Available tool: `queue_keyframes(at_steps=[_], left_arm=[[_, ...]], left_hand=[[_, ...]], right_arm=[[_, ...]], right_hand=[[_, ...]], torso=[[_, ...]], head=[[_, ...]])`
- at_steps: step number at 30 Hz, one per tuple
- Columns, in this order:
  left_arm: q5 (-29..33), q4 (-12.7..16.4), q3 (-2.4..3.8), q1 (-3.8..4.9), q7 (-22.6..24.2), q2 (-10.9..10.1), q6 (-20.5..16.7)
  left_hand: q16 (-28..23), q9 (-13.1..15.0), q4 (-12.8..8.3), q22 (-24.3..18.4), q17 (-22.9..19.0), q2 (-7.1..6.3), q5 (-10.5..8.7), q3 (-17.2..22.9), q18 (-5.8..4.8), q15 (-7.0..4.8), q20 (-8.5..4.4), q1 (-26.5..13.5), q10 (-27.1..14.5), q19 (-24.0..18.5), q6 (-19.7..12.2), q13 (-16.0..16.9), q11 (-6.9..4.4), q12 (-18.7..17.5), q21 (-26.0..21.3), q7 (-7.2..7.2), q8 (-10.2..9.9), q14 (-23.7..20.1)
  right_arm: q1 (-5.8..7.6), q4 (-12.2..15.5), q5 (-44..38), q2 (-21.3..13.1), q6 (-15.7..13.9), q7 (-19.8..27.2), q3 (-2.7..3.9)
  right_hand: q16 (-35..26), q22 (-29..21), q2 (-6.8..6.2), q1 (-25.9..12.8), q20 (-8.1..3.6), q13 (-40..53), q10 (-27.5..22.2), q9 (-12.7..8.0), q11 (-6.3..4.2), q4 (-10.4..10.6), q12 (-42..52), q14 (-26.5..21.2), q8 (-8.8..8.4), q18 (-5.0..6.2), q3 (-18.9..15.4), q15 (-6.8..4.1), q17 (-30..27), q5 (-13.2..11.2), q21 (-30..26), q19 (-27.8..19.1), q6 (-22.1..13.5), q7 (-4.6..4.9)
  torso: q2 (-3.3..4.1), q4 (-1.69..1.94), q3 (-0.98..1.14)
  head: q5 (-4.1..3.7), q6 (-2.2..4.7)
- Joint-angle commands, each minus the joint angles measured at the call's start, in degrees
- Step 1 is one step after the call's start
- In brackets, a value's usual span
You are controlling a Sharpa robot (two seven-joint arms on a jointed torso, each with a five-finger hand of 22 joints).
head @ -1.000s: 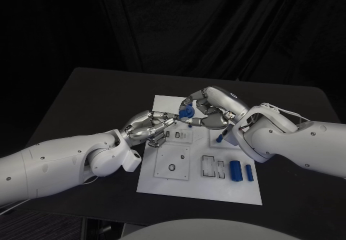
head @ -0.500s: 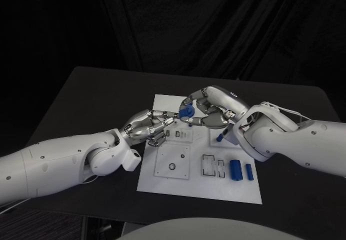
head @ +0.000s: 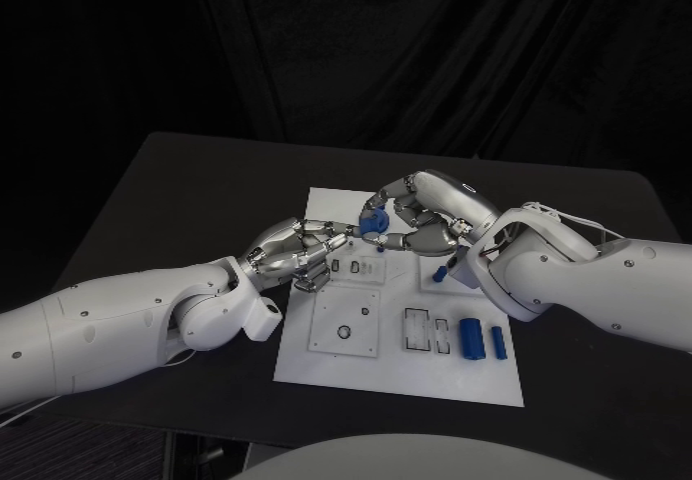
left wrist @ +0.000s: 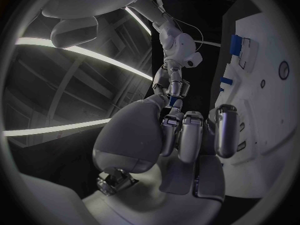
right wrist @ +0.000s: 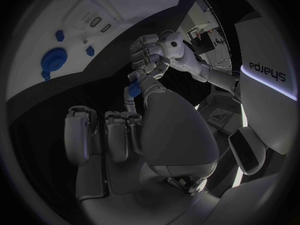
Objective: Assemble the parts on the task board
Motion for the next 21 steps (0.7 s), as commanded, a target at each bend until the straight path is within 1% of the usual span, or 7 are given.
queue_keyframes(at_steps=[1,5,11,21], left_arm=[[0.20,0.32,0.13,0.00,2.44,0.10,1.13],[0.20,0.33,0.13,0.00,2.42,0.10,1.07],[0.20,0.32,0.13,-0.01,2.40,0.10,1.05],[0.20,0.26,0.13,-0.02,2.19,0.18,1.05]], left_hand=[[0.15,-0.01,-0.21,6.19,15.07,-0.31,-0.32,-0.24,-0.69,-0.38,-0.50,0.35,6.03,-0.08,-0.01,15.03,-0.30,0.14,-0.35,0.00,0.10,6.15],[0.15,-0.09,-0.30,6.19,15.07,-0.30,-0.28,-0.22,-0.69,-0.47,-0.59,0.44,6.03,-0.10,-0.46,15.03,-0.39,0.14,-0.37,-0.28,-0.03,6.15],[0.15,-0.09,-0.30,6.19,15.07,-0.30,-0.28,-0.22,-0.69,-0.47,-0.59,0.44,6.03,-0.10,-0.46,15.03,-0.39,0.14,-0.37,-0.28,-0.03,6.15],[0.15,-0.13,-0.33,6.19,15.07,-0.29,-0.28,-0.20,-0.69,-0.51,-0.63,0.47,6.03,-0.10,-0.72,15.03,-0.43,0.14,-0.38,-0.39,-0.11,6.15]], right_arm=[[-0.25,-0.35,-0.13,-0.08,1.44,-2.59,-0.08],[-0.37,-0.44,-0.13,-0.03,2.03,-2.99,-0.09],[-0.50,-0.48,-0.63,0.02,2.66,-3.61,-0.09],[-0.61,-0.46,-2.11,0.02,3.38,-4.47,-0.09]], right_hand=[[0.17,12.77,0.61,0.27,-0.03,15.10,6.06,1.39,0.20,0.02,0.15,5.85,0.31,-0.51,0.27,0.06,15.10,0.13,-0.34,2.26,1.69,-1.26],[0.17,12.74,0.61,0.28,-0.03,15.10,6.06,1.38,0.20,0.01,0.15,5.85,0.30,-0.49,0.27,0.06,15.10,0.14,-0.43,2.21,1.67,-1.26],[0.17,12.72,0.61,0.33,-0.03,15.10,6.06,1.37,0.20,-0.01,0.15,5.85,0.29,-0.48,0.28,0.06,15.10,0.17,-0.48,2.19,1.66,-1.26],[0.17,12.69,0.61,0.37,-0.03,15.10,6.06,1.36,0.20,-0.03,0.15,5.85,0.28,-0.45,0.29,0.06,15.10,0.19,-0.57,2.13,1.67,-1.26]], torso=[[0.02,0.01,0.00],[0.03,0.03,0.01],[0.03,0.02,-0.02],[0.02,0.05,-0.02]], head=[[-0.01,-0.02],[-0.02,-0.03],[0.03,-0.08],[-0.03,-0.37]])
